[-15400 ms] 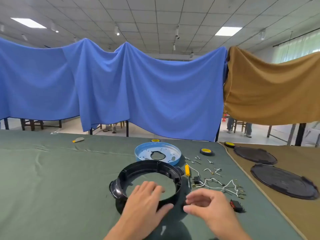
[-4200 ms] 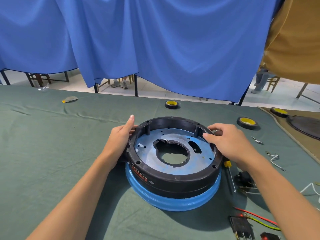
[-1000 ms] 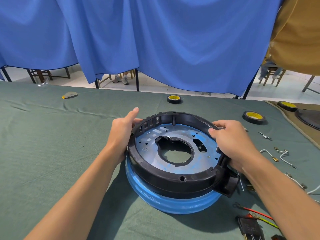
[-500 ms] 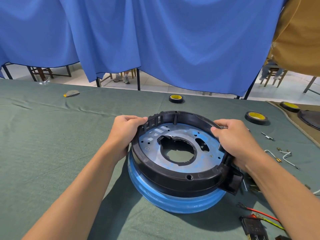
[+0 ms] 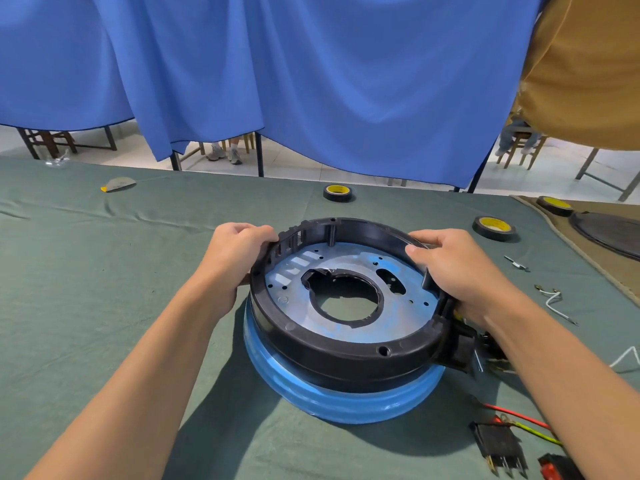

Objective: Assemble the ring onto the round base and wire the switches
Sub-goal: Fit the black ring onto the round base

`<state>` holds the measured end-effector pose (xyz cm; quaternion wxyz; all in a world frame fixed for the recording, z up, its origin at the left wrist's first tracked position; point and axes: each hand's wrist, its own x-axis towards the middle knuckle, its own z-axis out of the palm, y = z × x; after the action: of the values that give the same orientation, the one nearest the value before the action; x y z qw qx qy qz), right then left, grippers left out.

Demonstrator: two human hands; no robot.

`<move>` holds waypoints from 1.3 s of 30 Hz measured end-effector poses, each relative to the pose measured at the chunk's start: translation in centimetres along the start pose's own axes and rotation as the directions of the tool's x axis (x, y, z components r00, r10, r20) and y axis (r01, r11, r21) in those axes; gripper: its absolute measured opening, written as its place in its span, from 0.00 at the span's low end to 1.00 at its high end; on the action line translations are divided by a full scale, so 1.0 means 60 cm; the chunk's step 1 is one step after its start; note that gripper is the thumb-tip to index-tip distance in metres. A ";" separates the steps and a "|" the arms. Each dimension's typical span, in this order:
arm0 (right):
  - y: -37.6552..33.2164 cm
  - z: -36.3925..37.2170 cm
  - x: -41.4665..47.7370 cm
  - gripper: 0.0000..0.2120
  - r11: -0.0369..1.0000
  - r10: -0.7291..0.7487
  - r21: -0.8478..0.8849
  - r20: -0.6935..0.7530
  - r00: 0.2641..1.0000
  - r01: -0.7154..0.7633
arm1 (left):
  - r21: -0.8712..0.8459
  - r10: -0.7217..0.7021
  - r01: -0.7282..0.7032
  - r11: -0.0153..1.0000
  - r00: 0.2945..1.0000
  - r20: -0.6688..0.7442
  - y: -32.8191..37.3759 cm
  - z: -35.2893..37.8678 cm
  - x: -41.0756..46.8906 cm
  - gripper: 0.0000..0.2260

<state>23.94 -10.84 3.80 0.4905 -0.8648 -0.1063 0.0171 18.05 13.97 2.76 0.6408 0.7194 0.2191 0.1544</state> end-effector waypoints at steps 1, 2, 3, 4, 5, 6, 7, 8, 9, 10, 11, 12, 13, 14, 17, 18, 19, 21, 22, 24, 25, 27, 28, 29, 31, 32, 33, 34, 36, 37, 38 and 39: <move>-0.001 0.000 0.000 0.12 1.000 0.006 0.021 0.002 1.000 -0.006 | 0.011 0.004 -0.004 1.000 1.000 -0.010 0.000 0.000 0.001 0.06; -0.002 -0.001 0.000 0.10 0.999 0.012 0.042 0.007 1.000 -0.013 | 0.021 0.008 -0.007 1.000 1.000 -0.016 0.001 0.001 0.001 0.06; -0.003 -0.002 0.001 0.08 0.998 0.020 0.062 0.017 1.000 -0.021 | 0.029 0.012 -0.012 1.000 1.000 -0.012 0.002 0.002 0.002 0.07; -0.002 -0.005 0.002 0.07 0.997 0.023 0.073 0.027 0.999 -0.025 | 0.032 0.016 -0.016 0.999 1.000 0.000 0.003 0.002 0.001 0.07; -0.001 -0.011 0.003 0.07 0.997 0.016 0.070 0.028 0.999 -0.018 | 0.031 0.019 -0.020 0.999 1.000 0.017 0.004 0.003 0.001 0.07; -0.001 -0.018 0.003 0.06 0.999 0.002 0.053 0.023 1.000 -0.003 | 0.028 0.022 -0.023 0.999 0.999 0.036 0.004 0.004 0.001 0.07; -0.001 -0.027 0.004 0.06 0.999 -0.010 0.030 0.026 1.000 0.009 | 0.024 0.024 -0.026 0.999 0.998 0.055 0.005 0.005 0.000 0.07; -0.002 -0.035 0.004 0.06 1.000 -0.014 0.009 0.049 0.999 0.013 | 0.021 0.026 -0.027 0.999 0.997 0.071 0.005 0.005 0.000 0.08; -0.003 -0.040 0.005 0.09 1.000 -0.002 -0.010 0.086 0.996 0.003 | 0.028 0.024 -0.027 0.999 0.996 0.083 0.005 0.006 0.000 0.08; -0.003 -0.041 0.004 0.12 0.999 0.012 -0.035 0.116 0.993 -0.008 | 0.042 0.021 -0.025 0.999 0.996 0.086 0.004 0.007 0.000 0.08; -0.001 -0.039 0.004 0.13 0.997 0.014 -0.075 0.122 0.992 -0.005 | 0.057 0.016 -0.021 0.998 0.996 0.082 0.003 0.008 0.000 0.09; 0.001 -0.034 0.005 0.13 0.992 0.002 -0.122 0.097 0.995 0.010 | 0.065 0.010 -0.015 0.998 0.997 0.075 0.002 0.009 0.000 0.10; 0.003 -0.029 0.007 0.14 0.986 -0.019 -0.166 0.053 0.998 0.027 | 0.064 0.003 -0.007 0.998 0.998 0.068 0.001 0.009 0.000 0.10; 0.004 -0.025 0.008 0.14 0.981 -0.041 -0.190 0.010 0.999 0.042 | 0.058 -0.003 -0.001 0.998 0.998 0.064 0.000 0.009 -0.001 0.10; 0.004 -0.020 0.011 0.14 0.982 -0.073 -0.178 -0.044 0.996 0.064 | 0.050 -0.015 0.012 0.999 0.998 0.068 0.001 0.009 -0.002 0.10; 0.003 -0.020 0.012 0.14 0.983 -0.080 -0.168 -0.052 0.995 0.071 | 0.048 -0.018 0.014 0.999 0.998 0.066 0.002 0.009 -0.003 0.10; 0.002 -0.021 0.013 0.14 0.984 -0.088 -0.162 -0.058 0.994 0.077 | 0.046 -0.020 0.017 0.999 0.998 0.065 0.003 0.008 -0.003 0.09; 0.000 -0.021 0.014 0.14 0.983 -0.100 -0.163 -0.062 0.993 0.089 | 0.043 -0.023 0.021 0.999 0.998 0.065 0.003 0.007 -0.004 0.10; 0.000 -0.021 0.014 0.14 0.981 -0.100 -0.170 -0.060 0.993 0.088 | 0.043 -0.024 0.021 0.999 0.998 0.066 0.003 0.007 -0.004 0.09; 0.000 -0.021 0.013 0.15 0.979 -0.089 -0.189 -0.053 0.995 0.078 | 0.046 -0.026 0.023 0.999 0.997 0.068 0.004 0.007 -0.005 0.09; 0.001 -0.020 0.013 0.16 0.977 -0.084 -0.199 -0.049 0.995 0.072 | 0.049 -0.026 0.022 0.999 0.997 0.070 0.005 0.008 -0.006 0.10; 0.003 -0.019 0.014 0.16 0.974 -0.072 -0.218 -0.041 0.997 0.062 | 0.057 -0.023 0.019 0.998 0.997 0.071 0.005 0.009 -0.007 0.11; 0.004 -0.019 0.013 0.16 0.973 -0.068 -0.224 -0.038 0.997 0.057 | 0.062 -0.021 0.017 0.998 0.997 0.071 0.005 0.010 -0.008 0.11; 0.005 -0.019 0.013 0.16 0.972 -0.064 -0.226 -0.034 0.997 0.055 | 0.066 -0.020 0.016 0.998 0.997 0.070 0.005 0.009 -0.008 0.12; 0.004 -0.020 0.011 0.16 0.975 -0.058 -0.215 -0.028 0.998 0.051 | 0.070 -0.021 0.017 0.997 0.997 0.068 0.004 0.009 -0.009 0.12; 0.004 -0.020 0.010 0.16 0.978 -0.054 -0.204 -0.027 0.998 0.048 | 0.070 -0.021 0.017 0.997 0.997 0.069 0.004 0.009 -0.009 0.11; 0.004 -0.019 0.009 0.16 0.980 -0.049 -0.192 -0.028 0.998 0.043 | 0.070 -0.019 0.015 0.997 0.997 0.069 0.004 0.009 -0.009 0.11; 0.003 -0.019 0.008 0.16 0.983 -0.043 -0.179 -0.029 0.999 0.037 | 0.070 -0.016 0.011 0.998 0.997 0.069 0.005 0.010 -0.010 0.11; 0.003 -0.018 0.007 0.16 0.988 -0.034 -0.153 -0.034 0.999 0.028 | 0.072 -0.015 0.010 0.997 0.998 0.066 0.005 0.010 -0.011 0.11; 0.003 -0.018 0.006 0.16 0.990 -0.029 -0.137 -0.035 0.999 0.024 | 0.076 -0.016 0.011 0.997 0.998 0.066 0.005 0.010 -0.011 0.11; 0.004 -0.018 0.006 0.15 0.993 -0.022 -0.119 -0.034 0.999 0.018 | 0.079 -0.017 0.011 0.997 0.998 0.067 0.005 0.010 -0.011 0.11; 0.004 -0.019 0.006 0.15 0.995 -0.014 -0.102 -0.031 0.999 0.010 | 0.081 -0.017 0.012 0.997 0.998 0.067 0.005 0.010 -0.011 0.11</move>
<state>24.49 -11.83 4.23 0.4475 -0.8882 -0.1044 -0.0050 17.82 13.11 3.02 0.6193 0.7480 0.2086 0.1161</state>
